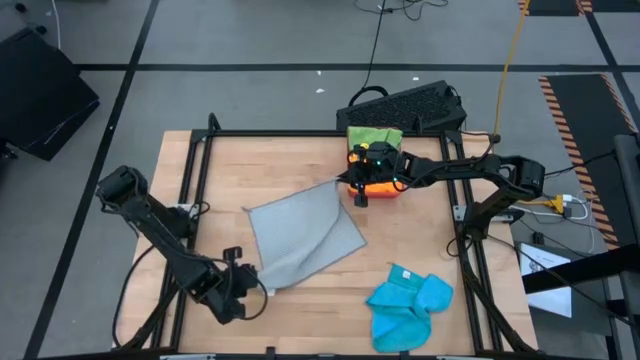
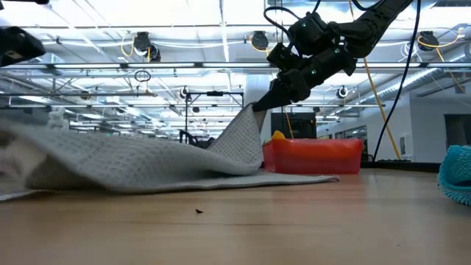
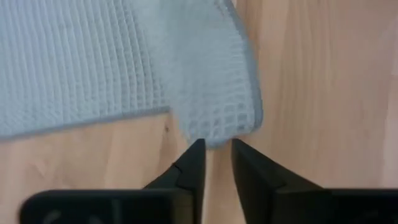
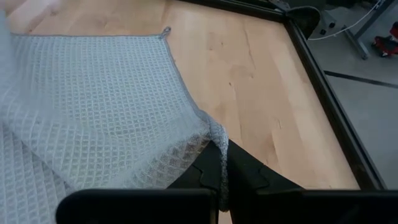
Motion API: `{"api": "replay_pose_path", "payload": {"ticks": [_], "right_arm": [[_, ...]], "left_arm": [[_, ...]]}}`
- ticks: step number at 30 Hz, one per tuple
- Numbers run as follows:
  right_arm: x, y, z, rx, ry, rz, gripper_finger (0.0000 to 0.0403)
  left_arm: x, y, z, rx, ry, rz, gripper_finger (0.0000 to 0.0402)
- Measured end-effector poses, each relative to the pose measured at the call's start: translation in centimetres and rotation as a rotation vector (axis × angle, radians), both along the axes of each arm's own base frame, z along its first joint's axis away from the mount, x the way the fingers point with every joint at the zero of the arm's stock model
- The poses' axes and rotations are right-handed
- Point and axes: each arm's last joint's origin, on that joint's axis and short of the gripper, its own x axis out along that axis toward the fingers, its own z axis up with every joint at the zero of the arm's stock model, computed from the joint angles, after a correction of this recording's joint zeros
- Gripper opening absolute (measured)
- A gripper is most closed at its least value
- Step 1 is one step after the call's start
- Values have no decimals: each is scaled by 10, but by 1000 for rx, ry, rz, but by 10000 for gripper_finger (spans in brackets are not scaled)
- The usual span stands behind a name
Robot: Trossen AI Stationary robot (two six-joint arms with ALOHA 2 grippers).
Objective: Fold microfiber towels
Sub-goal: Fold the gray microfiber cloth
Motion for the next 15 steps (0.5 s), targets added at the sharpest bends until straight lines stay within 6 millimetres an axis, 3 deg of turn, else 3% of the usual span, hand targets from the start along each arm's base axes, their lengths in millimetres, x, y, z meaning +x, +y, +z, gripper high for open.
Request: {"api": "replay_pose_path", "payload": {"ticks": [8,12,15], "right_arm": [[0,0,1,-13,-5,4,4],[1,-1,2,-23,-18,7,4],[1,-1,3,-30,-29,8,4]], "left_arm": [[-2,-4,-1,-122,75,38,155],[7,7,3,23,-76,99,160],[20,28,5,175,-185,225,161]]}}
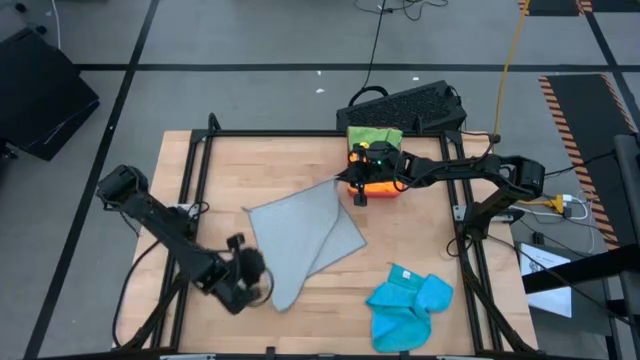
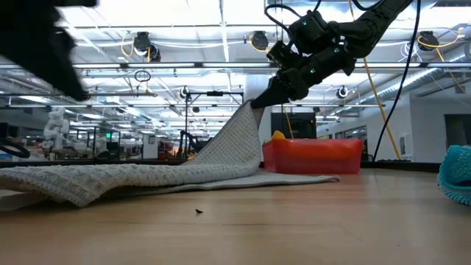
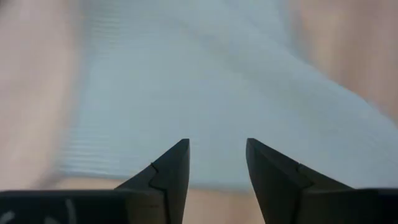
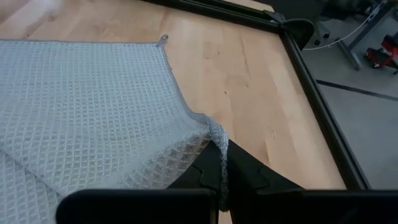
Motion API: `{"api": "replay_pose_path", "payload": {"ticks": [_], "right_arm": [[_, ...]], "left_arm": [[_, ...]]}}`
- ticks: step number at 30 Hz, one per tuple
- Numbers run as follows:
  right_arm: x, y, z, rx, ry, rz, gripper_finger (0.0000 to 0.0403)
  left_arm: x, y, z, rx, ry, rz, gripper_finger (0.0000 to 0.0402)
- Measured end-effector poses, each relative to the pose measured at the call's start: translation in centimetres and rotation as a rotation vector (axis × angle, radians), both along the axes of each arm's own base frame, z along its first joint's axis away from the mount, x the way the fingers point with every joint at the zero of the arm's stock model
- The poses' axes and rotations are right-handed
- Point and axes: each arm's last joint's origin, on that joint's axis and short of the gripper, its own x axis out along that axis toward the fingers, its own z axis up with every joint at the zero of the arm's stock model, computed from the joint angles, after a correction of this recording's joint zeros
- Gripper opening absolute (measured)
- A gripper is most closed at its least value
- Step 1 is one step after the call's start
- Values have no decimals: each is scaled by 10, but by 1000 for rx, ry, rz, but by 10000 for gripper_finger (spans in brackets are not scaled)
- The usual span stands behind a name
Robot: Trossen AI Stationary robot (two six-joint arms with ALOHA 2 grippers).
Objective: Fold microfiber towels
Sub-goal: Fold the gray microfiber cloth
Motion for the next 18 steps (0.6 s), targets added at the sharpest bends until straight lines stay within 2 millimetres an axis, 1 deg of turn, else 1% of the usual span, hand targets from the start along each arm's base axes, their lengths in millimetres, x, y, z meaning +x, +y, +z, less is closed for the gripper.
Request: {"api": "replay_pose_path", "payload": {"ticks": [2,4,6,8,12,15,18], "right_arm": [[0,0,1,-8,-7,3,4],[1,0,2,-18,-17,6,4],[1,-1,3,-25,-29,7,4],[2,-1,4,-33,-42,8,4],[2,-1,5,-46,-50,13,4],[2,-1,5,-58,-48,19,4],[2,-1,5,-66,-46,23,4]], "left_arm": [[6,20,0,71,0,117,161],[13,43,-1,105,41,229,161],[18,68,-1,125,110,316,161],[23,91,-2,111,200,357,162],[32,136,-5,-34,367,368,162],[33,167,-7,-165,428,386,167],[31,192,-7,-252,455,397,175]]}}
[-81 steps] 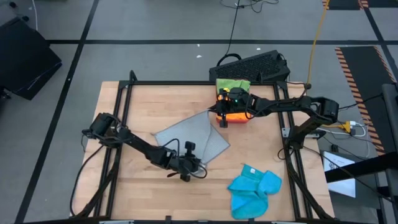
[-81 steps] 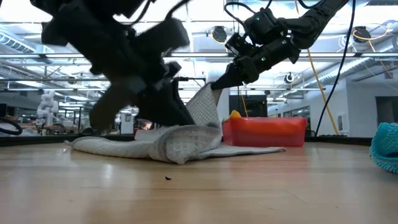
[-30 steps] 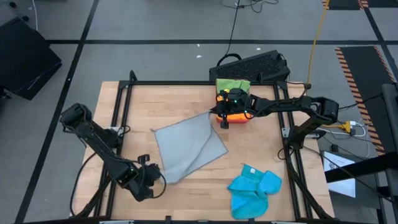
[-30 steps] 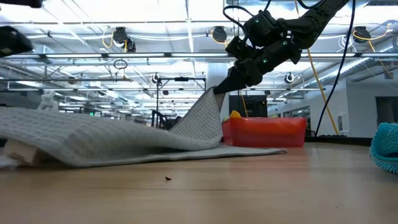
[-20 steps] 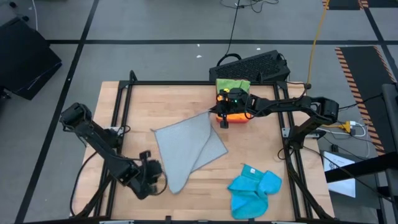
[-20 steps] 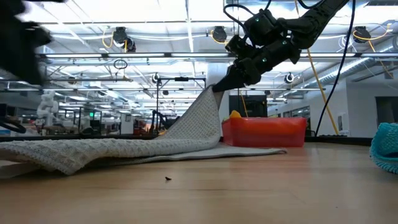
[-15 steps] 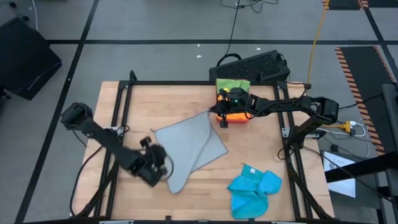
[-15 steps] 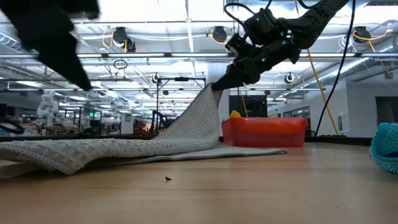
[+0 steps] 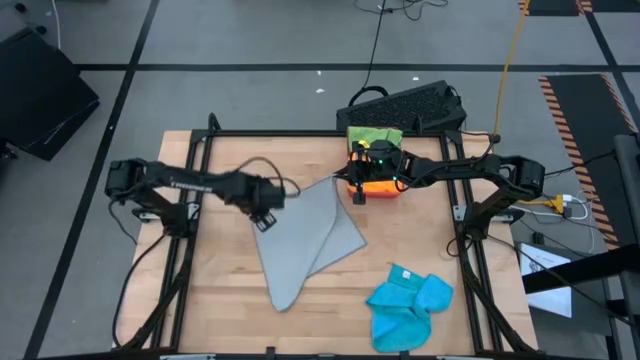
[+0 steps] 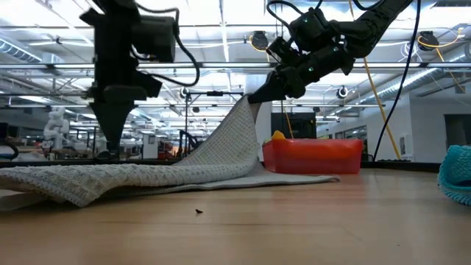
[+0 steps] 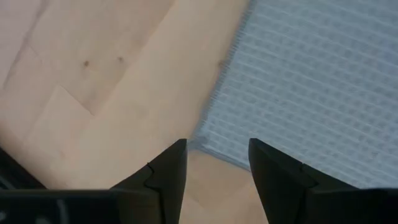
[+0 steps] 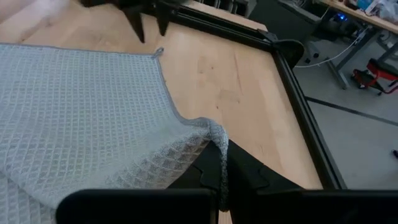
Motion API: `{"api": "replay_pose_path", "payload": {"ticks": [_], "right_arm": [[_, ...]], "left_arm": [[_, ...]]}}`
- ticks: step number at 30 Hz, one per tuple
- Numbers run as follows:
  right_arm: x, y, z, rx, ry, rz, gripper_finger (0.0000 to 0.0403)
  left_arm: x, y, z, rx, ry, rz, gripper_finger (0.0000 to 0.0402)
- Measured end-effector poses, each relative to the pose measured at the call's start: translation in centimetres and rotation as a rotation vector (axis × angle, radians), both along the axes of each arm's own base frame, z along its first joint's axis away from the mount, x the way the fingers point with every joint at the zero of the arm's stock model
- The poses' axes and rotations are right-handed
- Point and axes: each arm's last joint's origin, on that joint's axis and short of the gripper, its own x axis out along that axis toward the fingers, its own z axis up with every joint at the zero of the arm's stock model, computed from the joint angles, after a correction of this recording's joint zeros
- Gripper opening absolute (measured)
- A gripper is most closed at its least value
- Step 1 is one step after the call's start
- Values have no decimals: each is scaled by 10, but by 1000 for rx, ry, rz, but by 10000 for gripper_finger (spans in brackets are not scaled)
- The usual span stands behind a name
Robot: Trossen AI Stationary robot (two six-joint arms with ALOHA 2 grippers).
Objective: Fold microfiber towels
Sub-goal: Fold the gray microfiber cloth
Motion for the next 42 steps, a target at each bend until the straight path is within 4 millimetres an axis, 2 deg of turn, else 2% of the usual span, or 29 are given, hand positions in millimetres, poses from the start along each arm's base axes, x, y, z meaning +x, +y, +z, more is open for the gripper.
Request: {"api": "replay_pose_path", "payload": {"ticks": [6,12,15,20,26,31,34,42], "right_arm": [[0,0,0,-12,2,12,4],[0,2,0,5,-3,57,4],[0,2,0,5,-4,58,4],[0,2,0,4,-7,57,4],[1,2,1,3,-21,55,4],[1,2,2,26,-24,44,4],[1,2,1,45,-24,36,4],[2,9,-1,99,-3,38,4]], "left_arm": [[-12,31,-10,-86,22,5,190],[-24,40,-33,-144,11,-29,212],[-29,41,-40,-143,15,-24,210],[-39,36,-53,-187,53,-60,174],[-41,34,-62,-190,5,-135,87],[-38,33,-57,-144,29,-164,10],[-39,31,-48,-96,66,-150,10],[-37,7,-3,3,-29,-124,6]]}}
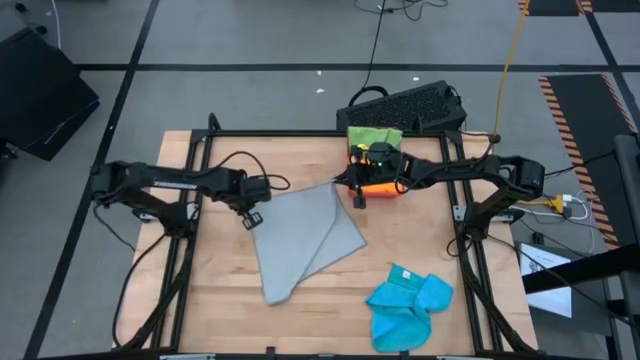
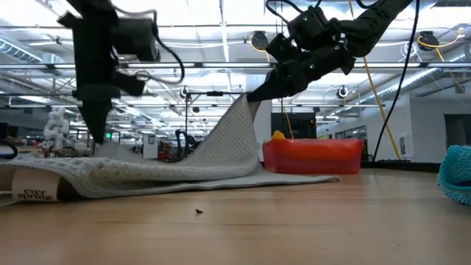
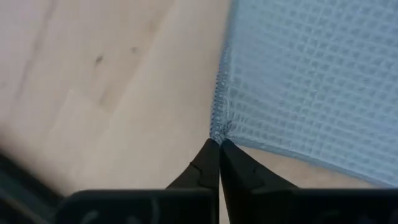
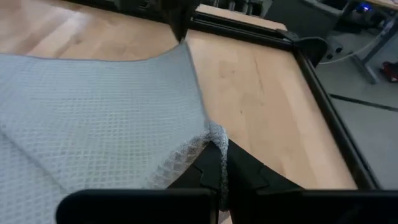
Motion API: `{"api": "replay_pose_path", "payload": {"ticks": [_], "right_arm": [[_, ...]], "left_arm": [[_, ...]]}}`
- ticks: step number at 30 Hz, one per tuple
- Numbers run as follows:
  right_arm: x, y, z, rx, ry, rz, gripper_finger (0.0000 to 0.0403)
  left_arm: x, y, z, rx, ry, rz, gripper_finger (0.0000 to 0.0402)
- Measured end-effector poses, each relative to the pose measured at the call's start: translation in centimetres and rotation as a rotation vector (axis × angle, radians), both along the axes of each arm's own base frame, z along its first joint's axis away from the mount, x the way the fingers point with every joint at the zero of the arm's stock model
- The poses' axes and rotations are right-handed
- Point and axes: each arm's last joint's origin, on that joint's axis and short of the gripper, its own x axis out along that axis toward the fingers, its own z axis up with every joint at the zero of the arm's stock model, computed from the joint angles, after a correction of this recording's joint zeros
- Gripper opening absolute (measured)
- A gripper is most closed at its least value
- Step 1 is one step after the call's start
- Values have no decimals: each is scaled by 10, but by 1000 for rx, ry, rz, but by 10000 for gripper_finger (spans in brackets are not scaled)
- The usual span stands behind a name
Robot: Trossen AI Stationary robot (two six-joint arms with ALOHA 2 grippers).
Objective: Fold microfiber towels
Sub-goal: Fold the gray microfiber cloth
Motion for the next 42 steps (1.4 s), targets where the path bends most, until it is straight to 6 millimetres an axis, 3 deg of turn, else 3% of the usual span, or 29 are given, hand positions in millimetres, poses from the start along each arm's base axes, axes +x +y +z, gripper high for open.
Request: {"api": "replay_pose_path", "payload": {"ticks": [4,15,22,28,31,35,42], "right_arm": [[0,-1,1,-66,-10,26,4],[-6,-33,17,-193,-159,-53,4],[-10,-44,15,-193,-163,-67,4],[-4,-49,-7,-160,-103,-72,4],[1,-40,-10,-146,-96,-45,4],[5,-14,2,-126,-103,22,4],[-8,63,49,-155,-126,12,4]], "left_arm": [[-6,-15,22,69,14,42,4],[-26,-40,80,367,-61,244,4],[-30,-47,86,399,-115,251,7],[-26,-68,85,282,-176,209,7],[-22,-88,84,171,-246,133,5],[-18,-120,89,32,-380,10,5],[-21,-166,121,-30,-585,-105,3]]}}
